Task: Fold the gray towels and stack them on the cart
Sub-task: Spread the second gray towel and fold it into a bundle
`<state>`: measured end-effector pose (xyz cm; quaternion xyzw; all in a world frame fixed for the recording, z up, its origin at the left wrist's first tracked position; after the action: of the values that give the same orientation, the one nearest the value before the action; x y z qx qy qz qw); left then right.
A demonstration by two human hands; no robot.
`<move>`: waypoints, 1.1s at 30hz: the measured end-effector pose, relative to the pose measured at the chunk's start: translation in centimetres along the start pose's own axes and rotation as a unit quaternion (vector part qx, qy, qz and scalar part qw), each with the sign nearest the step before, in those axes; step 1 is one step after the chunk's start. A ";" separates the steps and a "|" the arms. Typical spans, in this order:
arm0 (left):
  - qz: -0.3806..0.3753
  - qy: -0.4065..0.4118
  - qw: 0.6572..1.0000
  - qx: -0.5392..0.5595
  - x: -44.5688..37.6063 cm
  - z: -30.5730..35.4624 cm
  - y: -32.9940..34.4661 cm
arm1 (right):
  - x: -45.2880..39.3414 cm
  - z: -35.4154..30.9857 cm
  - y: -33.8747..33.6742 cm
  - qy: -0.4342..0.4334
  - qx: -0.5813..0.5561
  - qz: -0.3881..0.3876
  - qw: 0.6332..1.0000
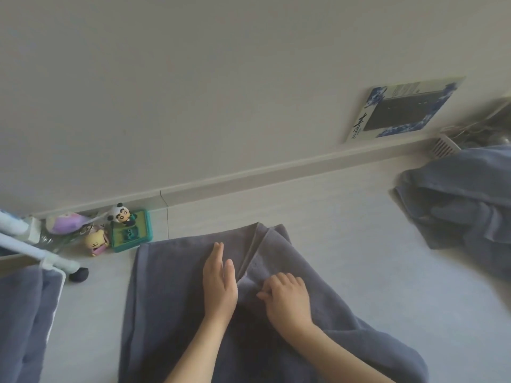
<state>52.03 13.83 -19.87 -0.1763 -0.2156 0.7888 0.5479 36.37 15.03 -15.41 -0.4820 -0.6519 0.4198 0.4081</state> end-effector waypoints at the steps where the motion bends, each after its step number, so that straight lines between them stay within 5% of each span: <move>1: -0.005 0.006 1.000 -0.024 -0.1 0.2 0.1 | -0.5 1.1 -1.3 0.037 -0.051 0.021 0.998; 4: -0.045 0.032 0.983 -0.173 0.0 0.4 1.0 | -2.9 6.4 -5.9 0.199 -0.176 0.071 0.962; 10: -0.103 0.057 0.913 -0.391 0.1 -0.5 2.6 | -8.9 17.8 -12.8 0.315 -0.182 0.151 0.919; 16: -0.107 0.039 0.900 -0.420 -0.1 -0.3 2.9 | -12.1 22.2 -9.9 0.321 -0.207 0.086 0.920; 21: -0.092 0.069 0.911 -0.395 -0.2 1.5 4.4 | -12.1 22.7 -6.6 0.376 -0.116 0.011 0.919; 28: -0.124 0.080 0.893 -0.424 -0.9 1.9 6.3 | -11.9 22.7 -6.5 0.354 -0.158 0.078 0.918; 33: -0.106 0.093 0.909 -0.392 -0.9 3.0 7.3 | -10.5 21.8 -6.5 0.305 -0.096 0.048 0.946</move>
<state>45.05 10.36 -21.18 -0.4261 -0.4727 0.5582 0.5324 16.22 0.33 -17.53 -0.6547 -0.5097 0.2067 0.5186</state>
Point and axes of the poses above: each hand's wrist, its own x-axis away from the middle knuckle, its own y-axis out of the palm, z = x × y, the point moved 5 cm from there along -x, towards the middle knuckle, and after that the axes turned 3 degrees about y, right-handed, at the moved point
